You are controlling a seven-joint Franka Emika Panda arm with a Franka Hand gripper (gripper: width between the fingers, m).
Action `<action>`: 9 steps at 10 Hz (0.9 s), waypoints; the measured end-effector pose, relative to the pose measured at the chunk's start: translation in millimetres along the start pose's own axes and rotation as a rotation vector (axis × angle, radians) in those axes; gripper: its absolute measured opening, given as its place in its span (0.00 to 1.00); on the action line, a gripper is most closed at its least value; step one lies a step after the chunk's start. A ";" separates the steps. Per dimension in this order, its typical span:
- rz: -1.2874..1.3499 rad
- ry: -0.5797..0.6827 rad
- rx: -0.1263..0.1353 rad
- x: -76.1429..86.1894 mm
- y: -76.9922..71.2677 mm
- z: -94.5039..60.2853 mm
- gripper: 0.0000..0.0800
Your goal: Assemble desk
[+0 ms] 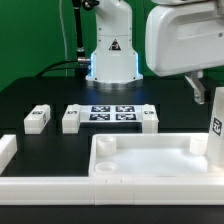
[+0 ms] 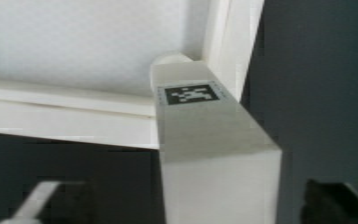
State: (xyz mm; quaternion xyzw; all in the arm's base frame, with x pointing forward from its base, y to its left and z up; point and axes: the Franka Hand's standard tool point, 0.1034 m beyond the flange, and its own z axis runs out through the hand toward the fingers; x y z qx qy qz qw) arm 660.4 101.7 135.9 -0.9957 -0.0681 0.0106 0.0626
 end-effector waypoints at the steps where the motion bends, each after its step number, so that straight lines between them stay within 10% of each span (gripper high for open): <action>1: 0.001 0.000 0.000 -0.1 -0.1 0.1 0.49; 7: 0.574 0.064 0.003 -3.4 3.4 0.8 0.36; 9: 0.897 0.112 0.066 -4.2 13.8 0.7 0.36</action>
Offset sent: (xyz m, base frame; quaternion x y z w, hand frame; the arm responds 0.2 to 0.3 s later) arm 0.0000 0.0000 0.0000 0.0000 0.0000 0.1296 0.9916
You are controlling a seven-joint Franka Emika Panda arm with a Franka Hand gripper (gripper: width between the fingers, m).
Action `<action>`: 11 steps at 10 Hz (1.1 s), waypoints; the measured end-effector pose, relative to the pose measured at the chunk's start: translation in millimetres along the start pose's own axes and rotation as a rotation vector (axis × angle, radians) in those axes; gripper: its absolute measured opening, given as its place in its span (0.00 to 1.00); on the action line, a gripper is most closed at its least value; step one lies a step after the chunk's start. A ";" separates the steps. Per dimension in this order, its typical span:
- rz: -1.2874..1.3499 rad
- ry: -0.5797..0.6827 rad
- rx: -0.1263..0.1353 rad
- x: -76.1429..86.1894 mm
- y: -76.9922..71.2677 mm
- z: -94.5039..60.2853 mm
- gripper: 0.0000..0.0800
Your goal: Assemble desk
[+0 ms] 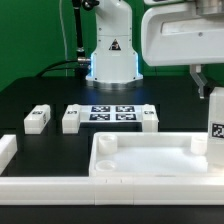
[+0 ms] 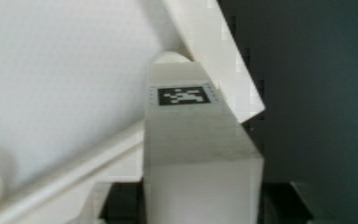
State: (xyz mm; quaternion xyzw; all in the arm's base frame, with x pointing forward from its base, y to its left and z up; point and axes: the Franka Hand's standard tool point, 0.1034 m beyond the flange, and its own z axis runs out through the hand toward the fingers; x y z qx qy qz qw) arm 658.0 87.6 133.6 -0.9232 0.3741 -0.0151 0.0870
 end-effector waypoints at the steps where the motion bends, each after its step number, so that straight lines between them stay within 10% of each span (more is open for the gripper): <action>1: 0.036 -0.001 -0.001 -2.2 -1.7 -0.3 0.36; 4: 0.252 -0.008 0.012 -2.1 -0.9 0.1 0.36; 8: 0.789 -0.049 0.109 -14.9 -16.0 1.7 0.37; 11: 0.700 -0.051 0.107 -16.8 -15.7 2.4 0.47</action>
Offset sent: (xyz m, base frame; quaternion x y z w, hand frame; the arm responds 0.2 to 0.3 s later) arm 0.0000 0.0000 0.0000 0.0000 0.0000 0.1296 0.9916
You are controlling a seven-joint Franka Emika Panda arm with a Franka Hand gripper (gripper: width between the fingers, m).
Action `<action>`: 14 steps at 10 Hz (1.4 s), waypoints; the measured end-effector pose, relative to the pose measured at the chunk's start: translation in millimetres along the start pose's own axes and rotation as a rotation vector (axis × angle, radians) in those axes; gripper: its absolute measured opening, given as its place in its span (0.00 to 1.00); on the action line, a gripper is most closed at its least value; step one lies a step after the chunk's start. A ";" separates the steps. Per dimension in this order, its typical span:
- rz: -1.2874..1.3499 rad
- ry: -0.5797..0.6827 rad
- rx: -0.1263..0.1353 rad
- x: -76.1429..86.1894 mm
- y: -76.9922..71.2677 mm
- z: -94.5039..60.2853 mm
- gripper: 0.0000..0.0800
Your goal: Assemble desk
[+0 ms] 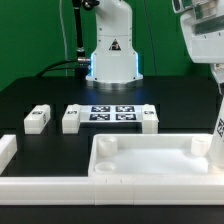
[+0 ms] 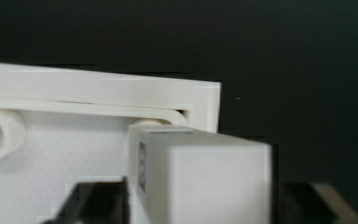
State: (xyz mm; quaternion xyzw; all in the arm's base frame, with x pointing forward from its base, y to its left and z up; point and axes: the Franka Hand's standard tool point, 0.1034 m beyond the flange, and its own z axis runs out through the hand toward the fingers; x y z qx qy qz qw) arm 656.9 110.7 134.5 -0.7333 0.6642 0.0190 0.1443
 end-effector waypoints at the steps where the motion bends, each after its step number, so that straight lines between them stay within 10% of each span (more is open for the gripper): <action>1: -0.184 -0.005 -0.057 -0.1 6.1 1.2 0.70; 2: -0.420 -0.012 -0.125 1.5 3.8 -0.3 0.78; 6: -0.769 -0.025 -0.132 2.4 -2.4 1.9 0.81; 9: -1.227 -0.030 -0.242 1.6 -4.8 10.2 0.81; 11: -1.287 -0.038 -0.241 3.5 -2.8 13.3 0.81; 14: -1.208 -0.025 -0.245 6.1 -2.3 13.2 0.38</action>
Offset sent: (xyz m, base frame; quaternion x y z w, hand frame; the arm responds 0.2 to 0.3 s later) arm 0.0000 0.0000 0.0000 0.0000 0.0000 -0.1938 0.9810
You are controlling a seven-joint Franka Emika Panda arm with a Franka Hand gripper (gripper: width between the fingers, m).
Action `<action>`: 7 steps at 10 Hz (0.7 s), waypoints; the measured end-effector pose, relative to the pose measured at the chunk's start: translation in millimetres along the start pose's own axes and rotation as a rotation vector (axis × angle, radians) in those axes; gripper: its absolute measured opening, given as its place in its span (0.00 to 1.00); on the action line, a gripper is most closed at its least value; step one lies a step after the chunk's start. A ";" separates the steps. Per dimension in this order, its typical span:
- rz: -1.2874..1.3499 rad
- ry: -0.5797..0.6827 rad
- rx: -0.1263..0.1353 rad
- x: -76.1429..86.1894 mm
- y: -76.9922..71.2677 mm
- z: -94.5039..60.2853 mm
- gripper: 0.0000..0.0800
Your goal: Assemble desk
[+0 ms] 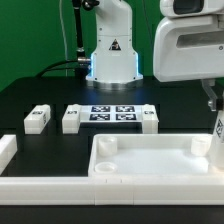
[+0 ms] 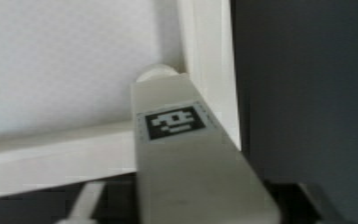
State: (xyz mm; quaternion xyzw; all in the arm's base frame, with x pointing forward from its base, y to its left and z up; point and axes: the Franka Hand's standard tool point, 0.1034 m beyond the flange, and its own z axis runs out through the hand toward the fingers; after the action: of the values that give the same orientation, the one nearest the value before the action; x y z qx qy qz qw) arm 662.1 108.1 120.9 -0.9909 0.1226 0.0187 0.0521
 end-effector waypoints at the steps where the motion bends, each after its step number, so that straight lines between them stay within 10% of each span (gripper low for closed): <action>1: 0.073 0.000 0.000 0.4 1.2 0.0 0.38; 4: 0.354 0.035 0.014 0.8 5.2 -0.3 0.38; 7: 0.753 0.104 0.155 -9.6 16.2 1.5 0.38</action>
Offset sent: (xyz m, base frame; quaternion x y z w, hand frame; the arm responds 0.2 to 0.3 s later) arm -0.0194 -0.0165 0.0045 0.0075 0.0737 0.3221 0.9438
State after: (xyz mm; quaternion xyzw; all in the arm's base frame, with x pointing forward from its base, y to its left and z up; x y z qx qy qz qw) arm 648.8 94.9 118.3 -0.8692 0.4816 -0.0233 0.1099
